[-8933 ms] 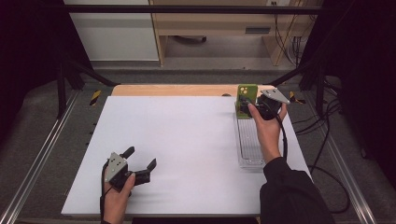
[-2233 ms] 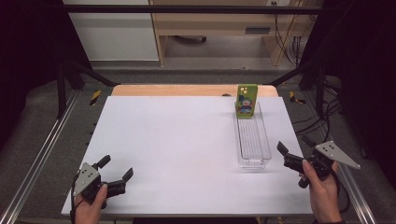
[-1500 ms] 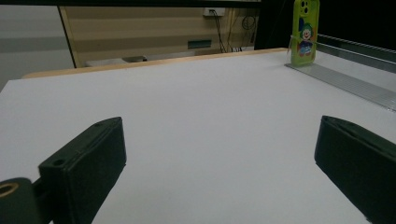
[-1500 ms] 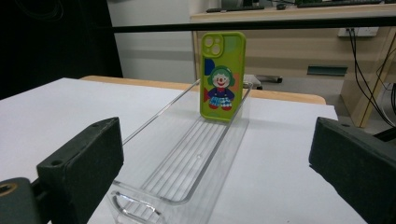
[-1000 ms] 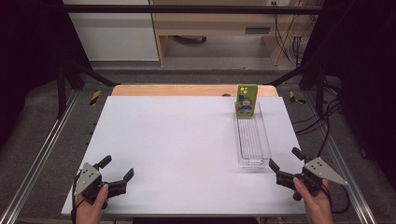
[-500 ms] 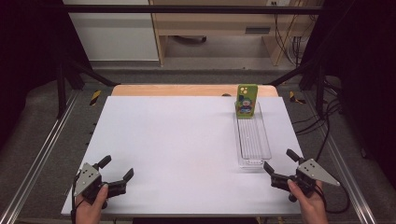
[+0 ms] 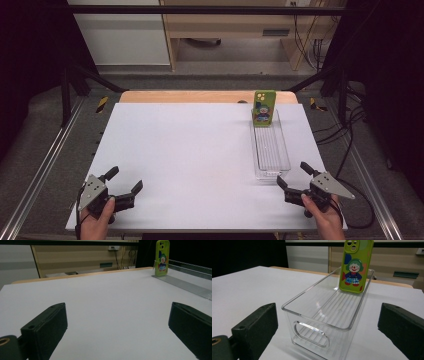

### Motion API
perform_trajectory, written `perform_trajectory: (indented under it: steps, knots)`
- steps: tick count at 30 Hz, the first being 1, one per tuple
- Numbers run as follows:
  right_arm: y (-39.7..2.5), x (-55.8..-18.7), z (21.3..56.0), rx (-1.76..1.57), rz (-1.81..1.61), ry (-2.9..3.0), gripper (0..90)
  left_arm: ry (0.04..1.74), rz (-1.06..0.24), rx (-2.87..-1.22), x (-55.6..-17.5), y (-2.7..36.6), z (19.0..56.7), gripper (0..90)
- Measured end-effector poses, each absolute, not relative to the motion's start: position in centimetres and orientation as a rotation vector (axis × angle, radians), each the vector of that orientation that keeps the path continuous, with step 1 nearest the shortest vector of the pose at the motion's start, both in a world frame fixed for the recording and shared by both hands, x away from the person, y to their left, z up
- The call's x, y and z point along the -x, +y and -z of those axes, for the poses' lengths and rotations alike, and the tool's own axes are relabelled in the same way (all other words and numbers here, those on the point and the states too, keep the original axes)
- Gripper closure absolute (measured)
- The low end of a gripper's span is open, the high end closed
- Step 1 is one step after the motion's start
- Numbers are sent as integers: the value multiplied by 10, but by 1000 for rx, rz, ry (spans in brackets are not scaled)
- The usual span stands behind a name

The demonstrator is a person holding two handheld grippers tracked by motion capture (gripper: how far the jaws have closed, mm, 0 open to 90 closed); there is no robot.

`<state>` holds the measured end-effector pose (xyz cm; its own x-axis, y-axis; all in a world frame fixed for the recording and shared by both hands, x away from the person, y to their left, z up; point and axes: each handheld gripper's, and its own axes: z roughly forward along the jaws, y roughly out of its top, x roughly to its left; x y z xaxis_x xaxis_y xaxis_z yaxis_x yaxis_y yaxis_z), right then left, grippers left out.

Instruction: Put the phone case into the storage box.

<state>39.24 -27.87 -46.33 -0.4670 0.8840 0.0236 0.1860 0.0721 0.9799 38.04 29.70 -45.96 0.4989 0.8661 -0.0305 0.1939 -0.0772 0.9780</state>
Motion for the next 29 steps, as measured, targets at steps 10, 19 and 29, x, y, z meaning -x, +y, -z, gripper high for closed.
perform_trajectory:
  steps: [10,19,29]
  knots:
    - [-278,-394,471,-1086,-1433,1743,33,934,-722,-1568,-380,298,459,18]
    - [-280,-394,478,-1100,-1427,1748,33,920,-716,-1551,-380,300,459,18]
    - [-284,-396,485,-1123,-1378,1763,34,897,-688,-1548,-379,294,459,19]
